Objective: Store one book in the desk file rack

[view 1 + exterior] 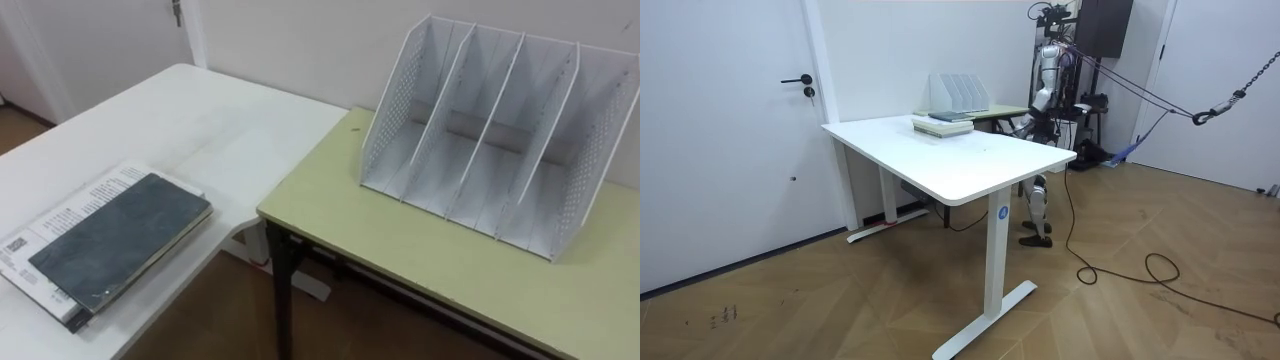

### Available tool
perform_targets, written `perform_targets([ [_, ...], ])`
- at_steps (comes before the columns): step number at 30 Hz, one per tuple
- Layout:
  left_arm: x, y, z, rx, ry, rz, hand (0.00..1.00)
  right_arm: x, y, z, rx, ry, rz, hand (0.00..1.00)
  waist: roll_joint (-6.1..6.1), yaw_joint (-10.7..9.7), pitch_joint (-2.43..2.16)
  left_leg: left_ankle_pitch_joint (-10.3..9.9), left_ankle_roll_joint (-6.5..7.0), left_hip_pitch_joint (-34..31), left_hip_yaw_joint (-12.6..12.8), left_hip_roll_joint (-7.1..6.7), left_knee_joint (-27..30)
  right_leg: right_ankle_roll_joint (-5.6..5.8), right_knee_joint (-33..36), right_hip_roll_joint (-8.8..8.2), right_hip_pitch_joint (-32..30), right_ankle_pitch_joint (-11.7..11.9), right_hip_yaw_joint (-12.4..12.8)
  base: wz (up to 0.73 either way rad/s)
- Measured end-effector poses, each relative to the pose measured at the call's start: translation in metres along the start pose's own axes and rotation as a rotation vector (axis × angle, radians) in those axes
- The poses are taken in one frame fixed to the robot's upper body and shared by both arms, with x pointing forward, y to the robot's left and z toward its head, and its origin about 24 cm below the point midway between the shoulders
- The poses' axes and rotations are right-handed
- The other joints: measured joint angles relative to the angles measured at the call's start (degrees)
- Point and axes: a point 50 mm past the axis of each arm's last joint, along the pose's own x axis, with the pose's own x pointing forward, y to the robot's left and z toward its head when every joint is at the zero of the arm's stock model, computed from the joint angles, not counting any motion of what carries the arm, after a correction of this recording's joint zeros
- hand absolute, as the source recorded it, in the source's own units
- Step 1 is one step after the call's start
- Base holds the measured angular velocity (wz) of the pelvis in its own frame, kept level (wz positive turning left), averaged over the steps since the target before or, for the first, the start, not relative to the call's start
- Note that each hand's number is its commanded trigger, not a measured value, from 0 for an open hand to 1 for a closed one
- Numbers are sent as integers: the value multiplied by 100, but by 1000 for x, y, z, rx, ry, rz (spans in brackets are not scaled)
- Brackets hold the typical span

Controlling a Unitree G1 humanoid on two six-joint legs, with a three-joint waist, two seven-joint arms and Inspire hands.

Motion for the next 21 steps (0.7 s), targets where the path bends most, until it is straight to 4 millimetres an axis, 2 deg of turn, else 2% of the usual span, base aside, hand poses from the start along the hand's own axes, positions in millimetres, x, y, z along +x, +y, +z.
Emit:
perform_targets([
  [5,0,4,43,145,-173,17,0,2,1,8,-28,-18,15,0,24,-169,4,0,0,11,-12,1,-3,-3,7,12,12,9,71,-5],
  [10,-6,10,74,254,-300,71,0,2,2,9,-34,-24,16,0,49,-203,0,0,0,30,-16,2,-3,-5,6,13,36,11,106,-6],
  [12,-10,15,84,303,-341,106,0,2,2,10,-41,-26,18,0,57,-207,21,0,0,15,-24,7,-4,-11,21,12,35,15,93,-2],
  [17,-36,38,130,450,-527,305,0,2,3,14,-49,-41,20,0,45,-247,25,0,0,-141,-33,2,-4,-11,17,2,-49,15,-20,13],
  [21,-49,47,144,496,-609,414,0,3,4,13,-58,-36,24,0,11,-193,15,1,0,-117,-73,-7,2,-10,8,-2,-8,14,-28,0],
])
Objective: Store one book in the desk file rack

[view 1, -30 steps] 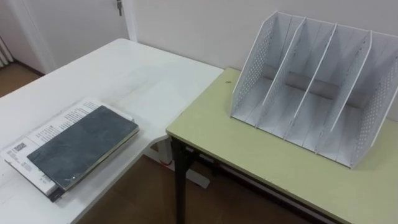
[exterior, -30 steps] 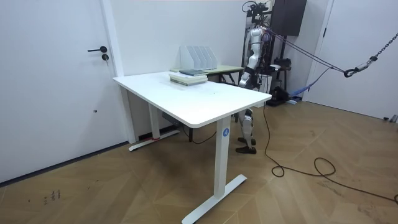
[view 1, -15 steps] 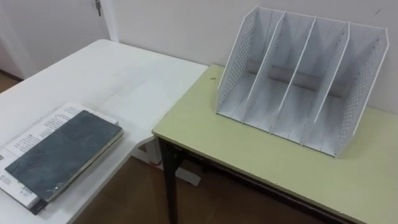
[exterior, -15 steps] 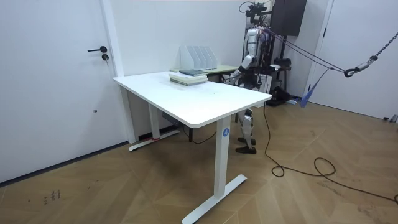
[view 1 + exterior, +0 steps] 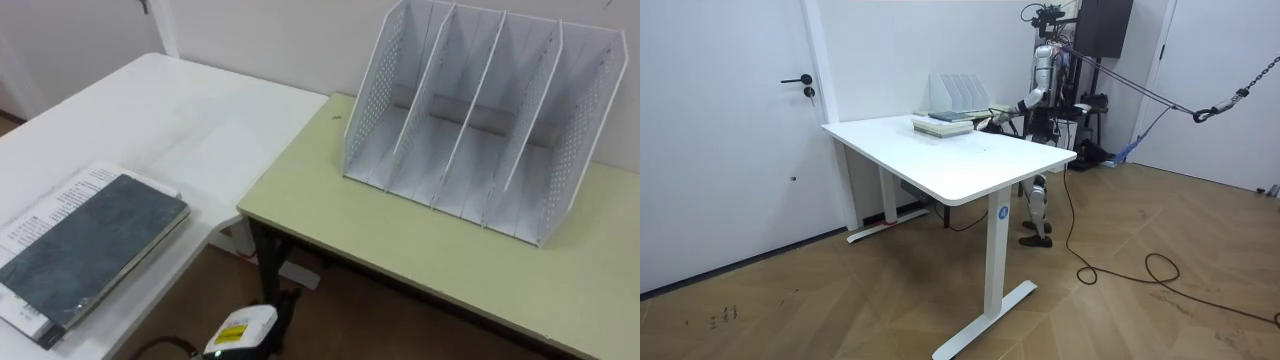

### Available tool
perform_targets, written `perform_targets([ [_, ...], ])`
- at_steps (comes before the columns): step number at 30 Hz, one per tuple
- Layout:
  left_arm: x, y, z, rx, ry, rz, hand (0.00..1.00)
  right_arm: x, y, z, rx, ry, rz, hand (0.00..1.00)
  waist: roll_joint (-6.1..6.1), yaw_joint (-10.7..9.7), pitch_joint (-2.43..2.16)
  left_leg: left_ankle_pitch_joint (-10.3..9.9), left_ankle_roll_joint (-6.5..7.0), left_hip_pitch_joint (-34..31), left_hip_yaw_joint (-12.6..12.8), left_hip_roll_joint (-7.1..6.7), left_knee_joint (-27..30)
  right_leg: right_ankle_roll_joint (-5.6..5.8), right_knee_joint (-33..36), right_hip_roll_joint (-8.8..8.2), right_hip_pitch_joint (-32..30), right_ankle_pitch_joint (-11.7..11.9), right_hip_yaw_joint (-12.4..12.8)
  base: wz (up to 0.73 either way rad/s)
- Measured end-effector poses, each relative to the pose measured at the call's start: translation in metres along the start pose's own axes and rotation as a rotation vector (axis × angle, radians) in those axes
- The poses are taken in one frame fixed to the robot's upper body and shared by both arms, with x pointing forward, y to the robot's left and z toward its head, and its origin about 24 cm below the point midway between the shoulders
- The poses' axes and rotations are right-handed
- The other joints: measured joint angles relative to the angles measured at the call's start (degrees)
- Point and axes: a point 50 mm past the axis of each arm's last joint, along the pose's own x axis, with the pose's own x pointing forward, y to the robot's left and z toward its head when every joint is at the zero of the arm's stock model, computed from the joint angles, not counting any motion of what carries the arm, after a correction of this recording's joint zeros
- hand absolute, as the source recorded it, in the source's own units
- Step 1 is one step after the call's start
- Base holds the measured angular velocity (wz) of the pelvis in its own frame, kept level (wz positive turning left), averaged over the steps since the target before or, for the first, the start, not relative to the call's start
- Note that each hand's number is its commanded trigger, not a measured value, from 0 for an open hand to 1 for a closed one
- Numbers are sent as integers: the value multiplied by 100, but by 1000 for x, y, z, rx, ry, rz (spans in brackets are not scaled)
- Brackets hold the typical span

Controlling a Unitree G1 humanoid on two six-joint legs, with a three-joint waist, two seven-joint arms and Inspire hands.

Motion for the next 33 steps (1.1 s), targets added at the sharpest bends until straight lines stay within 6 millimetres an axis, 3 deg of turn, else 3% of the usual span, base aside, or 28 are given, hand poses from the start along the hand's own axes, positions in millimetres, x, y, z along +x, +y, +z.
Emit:
perform_targets([
  [6,-10,17,2,46,-27,128,0,-1,0,-3,14,2,-7,0,1,66,-23,0,0,-30,-129,-5,23,0,-18,2,-12,0,-72,7],
  [14,-24,70,23,148,-134,476,0,-2,-1,-14,56,39,-20,0,23,289,-57,0,0,-46,-297,-30,97,-1,-22,-14,56,0,-192,8],
  [19,-27,75,17,153,-110,553,0,-4,-4,-21,90,64,-39,0,55,369,-54,0,0,34,-302,-61,95,0,-48,-10,127,0,-223,3],
  [24,-34,70,6,161,-69,558,0,-5,-6,-25,96,69,-44,0,101,380,-81,1,-2,42,-318,-61,96,-2,-108,-1,145,0,-216,1],
  [33,-42,85,-10,179,-7,681,0,-7,-7,-28,102,73,-50,0,173,382,-110,2,-2,10,-334,-66,81,1,-114,-4,125,2,-221,0],
])
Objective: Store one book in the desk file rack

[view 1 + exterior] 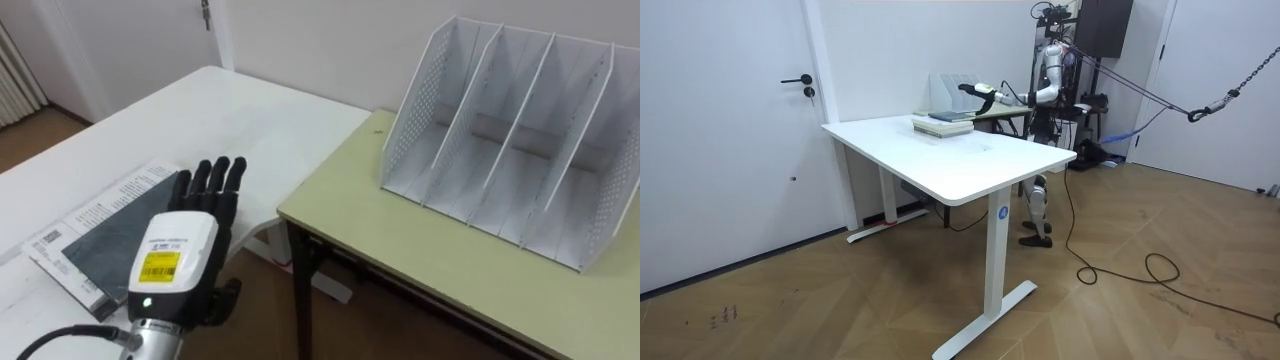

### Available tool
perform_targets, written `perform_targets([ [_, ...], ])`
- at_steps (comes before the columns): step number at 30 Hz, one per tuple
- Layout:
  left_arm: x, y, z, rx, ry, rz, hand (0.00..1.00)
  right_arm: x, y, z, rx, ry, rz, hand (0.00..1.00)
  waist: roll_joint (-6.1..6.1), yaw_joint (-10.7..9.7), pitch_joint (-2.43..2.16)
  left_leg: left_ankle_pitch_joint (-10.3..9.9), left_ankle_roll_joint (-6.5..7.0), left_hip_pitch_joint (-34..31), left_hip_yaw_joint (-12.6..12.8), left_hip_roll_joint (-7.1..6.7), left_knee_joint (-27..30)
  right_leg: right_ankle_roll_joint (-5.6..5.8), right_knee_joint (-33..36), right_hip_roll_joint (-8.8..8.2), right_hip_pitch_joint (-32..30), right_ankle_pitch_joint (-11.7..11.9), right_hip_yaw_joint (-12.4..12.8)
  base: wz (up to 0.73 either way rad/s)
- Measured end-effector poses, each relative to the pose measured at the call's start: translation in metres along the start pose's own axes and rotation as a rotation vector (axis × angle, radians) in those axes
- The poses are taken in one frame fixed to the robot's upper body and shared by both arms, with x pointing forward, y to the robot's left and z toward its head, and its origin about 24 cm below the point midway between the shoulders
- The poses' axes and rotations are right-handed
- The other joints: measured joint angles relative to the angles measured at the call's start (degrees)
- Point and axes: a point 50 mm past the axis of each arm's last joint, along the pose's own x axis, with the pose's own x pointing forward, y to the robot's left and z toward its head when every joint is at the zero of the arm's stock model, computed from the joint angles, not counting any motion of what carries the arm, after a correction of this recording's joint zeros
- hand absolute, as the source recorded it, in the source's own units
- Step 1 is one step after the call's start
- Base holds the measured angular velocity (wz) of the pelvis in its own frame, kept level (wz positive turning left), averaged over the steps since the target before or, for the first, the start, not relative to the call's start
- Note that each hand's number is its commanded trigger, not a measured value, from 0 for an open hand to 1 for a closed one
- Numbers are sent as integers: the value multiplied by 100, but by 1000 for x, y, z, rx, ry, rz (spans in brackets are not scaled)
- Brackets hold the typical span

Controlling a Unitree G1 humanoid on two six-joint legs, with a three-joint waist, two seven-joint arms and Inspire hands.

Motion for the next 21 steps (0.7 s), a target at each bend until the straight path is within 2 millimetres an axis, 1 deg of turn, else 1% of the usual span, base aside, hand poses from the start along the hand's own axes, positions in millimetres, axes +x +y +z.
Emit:
perform_targets([
  [3,0,3,-5,8,19,24,0,0,-1,0,-2,-1,0,0,16,15,2,0,0,6,2,-4,0,0,4,-2,5,0,-6,0],
  [7,0,4,-9,13,47,28,0,-1,-3,0,-1,5,0,0,41,12,35,0,0,28,3,0,-20,0,7,-5,35,0,-17,0],
  [9,0,5,-11,18,55,30,0,-1,-5,1,4,4,-1,0,60,29,39,0,0,27,25,0,-28,0,12,-3,35,0,-6,-2],
  [14,1,10,-27,57,137,17,0,-3,-8,-2,30,23,-1,0,74,34,40,0,0,32,54,-2,-28,-1,16,-2,14,0,-1,0],
  [21,-1,13,-40,89,224,-2,0,-3,-8,-1,36,19,-4,0,70,32,41,0,1,38,60,-1,-28,5,17,-13,24,4,-4,0],
])
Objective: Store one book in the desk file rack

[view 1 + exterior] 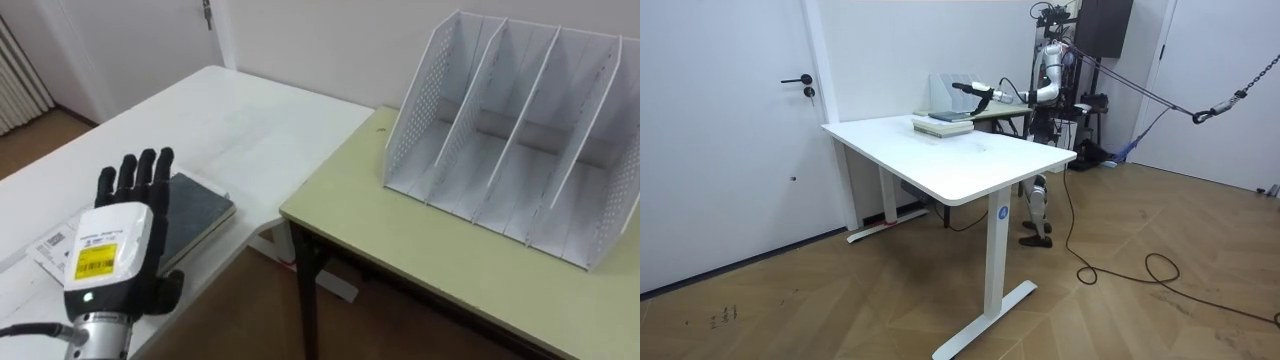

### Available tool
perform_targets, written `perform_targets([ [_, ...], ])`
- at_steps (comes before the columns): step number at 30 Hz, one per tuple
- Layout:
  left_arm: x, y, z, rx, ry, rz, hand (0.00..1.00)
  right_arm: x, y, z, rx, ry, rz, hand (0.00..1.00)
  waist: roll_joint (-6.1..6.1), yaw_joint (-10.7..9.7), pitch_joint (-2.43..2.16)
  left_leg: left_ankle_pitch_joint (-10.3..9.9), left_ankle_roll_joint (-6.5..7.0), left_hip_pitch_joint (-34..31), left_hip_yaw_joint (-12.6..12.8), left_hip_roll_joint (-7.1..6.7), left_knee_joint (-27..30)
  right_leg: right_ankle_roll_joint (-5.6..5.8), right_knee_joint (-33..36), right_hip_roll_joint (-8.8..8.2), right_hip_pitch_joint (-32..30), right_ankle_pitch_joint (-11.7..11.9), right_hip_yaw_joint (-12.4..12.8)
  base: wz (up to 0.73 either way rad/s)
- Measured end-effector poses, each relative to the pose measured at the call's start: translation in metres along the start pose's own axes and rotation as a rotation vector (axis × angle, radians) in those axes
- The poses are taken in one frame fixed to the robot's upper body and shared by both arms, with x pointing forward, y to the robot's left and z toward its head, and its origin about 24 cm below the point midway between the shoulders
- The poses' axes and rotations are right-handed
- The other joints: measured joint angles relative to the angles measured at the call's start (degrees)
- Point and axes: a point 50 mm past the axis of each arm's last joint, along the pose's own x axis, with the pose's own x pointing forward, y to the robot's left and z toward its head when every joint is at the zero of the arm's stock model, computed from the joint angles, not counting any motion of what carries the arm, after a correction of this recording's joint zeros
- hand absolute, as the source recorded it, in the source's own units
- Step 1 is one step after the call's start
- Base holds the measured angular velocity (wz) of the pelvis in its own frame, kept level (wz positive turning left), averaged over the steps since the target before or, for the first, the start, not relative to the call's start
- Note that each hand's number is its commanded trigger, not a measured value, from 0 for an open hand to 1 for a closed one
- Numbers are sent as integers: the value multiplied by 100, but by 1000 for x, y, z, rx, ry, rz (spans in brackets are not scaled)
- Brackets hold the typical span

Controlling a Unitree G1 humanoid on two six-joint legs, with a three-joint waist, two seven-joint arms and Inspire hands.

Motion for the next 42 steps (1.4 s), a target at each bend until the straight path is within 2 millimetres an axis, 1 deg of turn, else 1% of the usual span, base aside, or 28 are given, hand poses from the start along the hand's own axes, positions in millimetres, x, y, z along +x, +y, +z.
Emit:
perform_targets([
  [6,-1,-3,-4,9,35,-31,0,0,-1,-1,3,11,-4,0,9,-5,3,0,0,2,-2,2,0,0,8,5,29,2,-3,0],
  [8,-3,-11,-9,18,59,-73,0,-1,-2,0,8,10,-9,0,27,-9,10,0,0,-13,0,0,0,0,1,6,1,1,-2,0],
  [14,-13,-32,-24,46,137,-194,0,-1,-5,0,10,17,-24,0,43,18,7,0,0,-37,5,-1,5,-1,-8,6,-35,0,7,0],
  [17,-14,-34,-24,44,142,-211,0,-2,-7,0,7,22,-30,0,62,82,-4,0,0,-17,-7,1,5,-1,-12,5,-21,0,19,0],
  [23,-17,-39,-26,39,166,-277,1,-3,-8,-1,7,21,-27,0,77,95,-12,0,-1,5,-9,0,7,-2,-8,18,2,0,29,0],
  [24,-17,-40,-26,40,168,-282,57,-2,-8,0,5,20,-27,0,78,95,-13,0,-1,5,-10,0,8,-3,-8,19,2,0,35,0],
  [25,-18,-41,-26,39,171,-295,73,-2,-8,0,0,19,-26,0,79,93,-12,0,-1,12,-3,1,8,-3,-4,20,1,0,53,0],
  [26,-19,-43,-26,37,173,-317,96,-2,-8,1,-6,23,-26,0,79,92,-12,1,0,22,-4,0,9,-3,7,18,4,0,57,0],
  [27,-20,-45,-25,37,173,-327,100,-2,-8,1,-8,24,-26,0,78,92,-11,1,0,28,-4,1,9,-3,9,17,8,0,59,0],
  [30,-22,-49,-26,39,179,-359,100,-2,-7,3,-22,29,-25,0,70,88,-9,1,1,62,-4,0,9,-3,18,11,26,-1,68,0],
  [32,-10,-41,-26,41,183,-310,100,-2,-8,4,-34,24,-25,0,72,82,-10,2,2,73,-2,-1,17,-3,15,7,36,-4,69,0],
  [35,-1,-34,-29,41,204,-273,100,-2,-7,9,-57,13,-22,0,70,52,-11,2,3,107,-1,0,15,1,15,3,92,-7,78,0],
  [38,1,-32,-31,45,213,-264,100,-2,-7,11,-64,13,-22,0,75,-19,-13,3,3,119,3,-5,15,3,16,2,104,-8,77,0],
  [42,4,-29,-33,46,227,-245,100,-2,-6,12,-69,8,-22,0,77,-49,-14,3,3,153,6,-6,12,3,47,6,110,-8,77,0],
])
